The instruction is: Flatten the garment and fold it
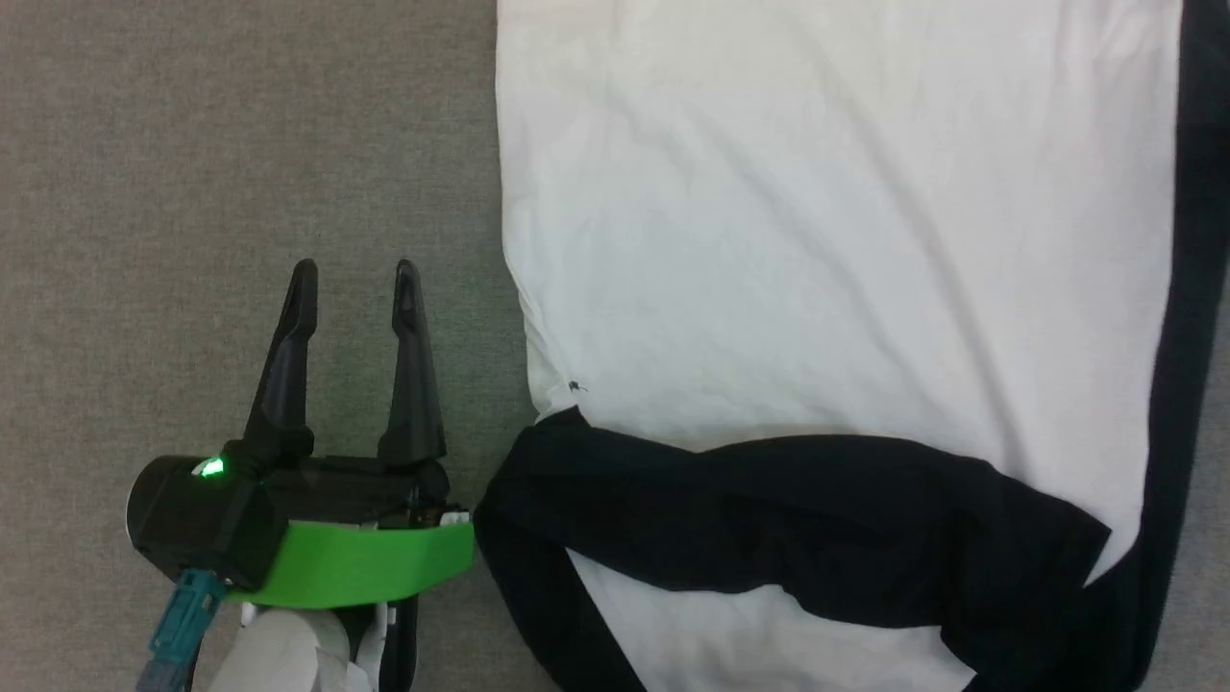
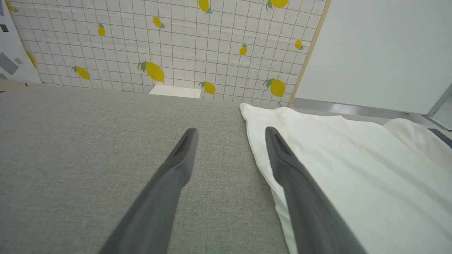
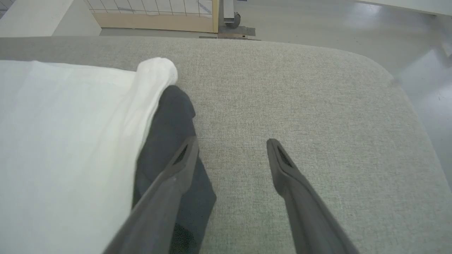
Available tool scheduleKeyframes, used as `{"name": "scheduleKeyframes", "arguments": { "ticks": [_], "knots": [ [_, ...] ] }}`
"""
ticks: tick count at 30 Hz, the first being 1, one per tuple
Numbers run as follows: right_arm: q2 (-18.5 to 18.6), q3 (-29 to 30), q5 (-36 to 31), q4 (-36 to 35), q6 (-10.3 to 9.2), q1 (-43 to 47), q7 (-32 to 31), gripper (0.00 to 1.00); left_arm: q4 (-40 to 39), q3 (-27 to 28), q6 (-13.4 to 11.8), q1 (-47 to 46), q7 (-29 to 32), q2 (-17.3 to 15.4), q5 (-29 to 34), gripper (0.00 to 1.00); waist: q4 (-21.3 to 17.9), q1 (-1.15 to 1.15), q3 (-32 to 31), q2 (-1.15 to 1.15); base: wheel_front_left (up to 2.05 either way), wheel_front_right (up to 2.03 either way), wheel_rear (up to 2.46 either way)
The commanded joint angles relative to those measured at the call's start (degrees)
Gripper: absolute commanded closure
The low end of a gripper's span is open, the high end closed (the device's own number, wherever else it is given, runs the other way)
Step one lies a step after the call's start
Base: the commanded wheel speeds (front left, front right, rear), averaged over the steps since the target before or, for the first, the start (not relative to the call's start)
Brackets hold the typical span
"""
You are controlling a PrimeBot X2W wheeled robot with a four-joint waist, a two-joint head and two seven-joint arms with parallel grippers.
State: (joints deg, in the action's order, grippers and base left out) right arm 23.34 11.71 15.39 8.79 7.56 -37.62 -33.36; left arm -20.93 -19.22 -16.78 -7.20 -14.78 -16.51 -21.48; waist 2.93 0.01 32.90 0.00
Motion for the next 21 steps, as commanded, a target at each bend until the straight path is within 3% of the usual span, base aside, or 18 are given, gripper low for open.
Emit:
{"name": "scheduleKeyframes", "arguments": {
  "ticks": [1,11,12,13,14,17,21],
  "knots": [
    [0.72,-0.41,0.28,0.45,-0.08,-1.36,0.27,0.0,0.0,0.14,0.38,-1.3,-0.21,0.28,1.06,0.0,1.4,-0.01,1.55,0.0,0.0,0.0,0.0],
    [1.97,-4.46,1.69,3.09,-0.08,-2.69,1.11,0.0,0.89,-0.15,1.58,-2.24,-0.21,1.6,1.38,0.0,2.79,-0.01,3.52,0.0,0.0,0.0,0.0],
    [2.21,-5.1,1.9,3.35,-0.08,-2.56,0.9,0.22,1.05,-0.15,1.7,-2.28,-0.21,1.72,1.37,0.0,2.91,-0.01,3.58,0.0,0.0,0.0,0.0],
    [2.39,-5.52,2.06,3.57,-0.08,-2.47,0.73,0.3,1.2,-0.15,1.78,-2.29,-0.21,1.79,1.36,0.0,2.99,-0.01,3.59,0.0,0.0,0.0,0.0],
    [2.65,-6.1,2.22,3.85,-0.08,-2.34,0.5,0.56,1.37,-0.15,1.88,-2.31,-0.21,1.86,1.37,0.0,3.09,-0.01,3.58,0.0,0.0,0.0,0.0],
    [3.59,-7.52,2.32,4.81,-0.08,-1.82,-0.73,1.0,1.82,-0.19,2.14,-2.36,-0.21,2.04,1.36,0.0,3.27,-0.01,3.4,0.0,0.0,0.0,0.0],
    [4.08,-7.28,0.93,5.79,-0.08,-1.91,0.11,1.0,2.45,-0.11,2.33,-2.25,-0.22,2.1,1.24,0.0,3.14,-0.01,2.67,0.0,0.0,0.0,0.0]
  ]
}}
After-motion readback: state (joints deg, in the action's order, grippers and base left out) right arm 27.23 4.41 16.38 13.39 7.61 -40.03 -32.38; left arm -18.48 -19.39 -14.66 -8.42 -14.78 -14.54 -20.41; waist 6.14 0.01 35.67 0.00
